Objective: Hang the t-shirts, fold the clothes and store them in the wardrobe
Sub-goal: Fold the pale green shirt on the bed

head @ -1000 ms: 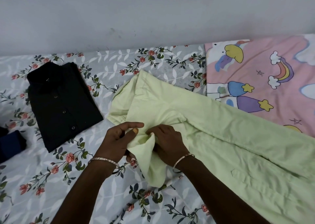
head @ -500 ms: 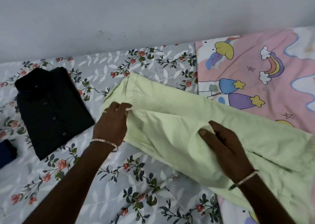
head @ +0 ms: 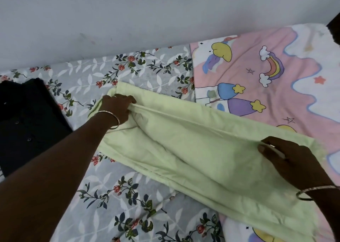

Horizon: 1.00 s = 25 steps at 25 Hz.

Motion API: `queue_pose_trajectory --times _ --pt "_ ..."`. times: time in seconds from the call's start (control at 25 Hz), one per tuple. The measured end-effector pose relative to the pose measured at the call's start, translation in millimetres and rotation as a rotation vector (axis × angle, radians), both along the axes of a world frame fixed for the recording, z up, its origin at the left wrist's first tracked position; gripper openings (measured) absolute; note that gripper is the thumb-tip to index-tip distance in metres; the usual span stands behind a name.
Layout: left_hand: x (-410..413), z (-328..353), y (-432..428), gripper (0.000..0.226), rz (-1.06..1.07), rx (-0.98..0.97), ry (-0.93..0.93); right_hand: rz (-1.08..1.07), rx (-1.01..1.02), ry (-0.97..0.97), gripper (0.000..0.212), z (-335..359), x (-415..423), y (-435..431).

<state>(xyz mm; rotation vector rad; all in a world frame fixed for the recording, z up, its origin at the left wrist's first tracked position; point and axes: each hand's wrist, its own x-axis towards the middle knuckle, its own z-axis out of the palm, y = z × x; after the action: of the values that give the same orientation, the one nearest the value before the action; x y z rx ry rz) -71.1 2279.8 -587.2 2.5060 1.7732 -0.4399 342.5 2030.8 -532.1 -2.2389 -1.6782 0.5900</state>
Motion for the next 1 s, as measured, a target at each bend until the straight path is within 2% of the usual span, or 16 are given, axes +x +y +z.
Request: queue_pose_trajectory --times 0.16,0.2,0.4,0.52,0.6,0.72,0.84,0.92,1.0 --pt "9.0 -8.1 15.4 0.048 0.023 0.055 0.042 -0.018 -0.049 -0.135 0.058 -17.3 20.7 9.1" --pt "11.9 -10.1 19.6 0.049 0.045 0.049 0.043 -0.035 -0.066 -0.148 0.06 -18.2 24.2 13.5" --pt "23.6 -18.7 36.0 0.054 0.162 -0.011 0.031 -0.141 -0.032 -0.28 0.044 -22.8 35.1 34.8" --pt "31.4 -22.5 33.5 0.059 0.194 0.043 0.047 -0.118 -0.064 -0.239 0.064 -39.9 48.2 40.6" --pt "43.5 -23.2 19.8 0.063 0.241 0.194 -0.042 -0.11 -0.134 -0.11 0.075 -50.2 60.1 36.4" --pt "76.8 -22.4 -24.1 0.064 0.221 0.412 -0.266 -0.144 -0.13 0.029 0.071 -53.4 81.0 20.5" --pt "108.6 -21.9 -88.1 0.061 0.226 0.395 -0.475 -0.162 -0.067 0.027 0.064 -54.3 94.9 3.9" --pt "116.2 -25.8 -124.4 0.056 0.325 0.359 -0.611 -0.168 -0.02 -0.057 0.062 -59.9 101.4 1.6" --pt "114.8 -34.1 -149.0 0.051 0.384 0.357 -0.663 -0.177 -0.019 -0.128 0.058 -68.4 107.9 6.2"
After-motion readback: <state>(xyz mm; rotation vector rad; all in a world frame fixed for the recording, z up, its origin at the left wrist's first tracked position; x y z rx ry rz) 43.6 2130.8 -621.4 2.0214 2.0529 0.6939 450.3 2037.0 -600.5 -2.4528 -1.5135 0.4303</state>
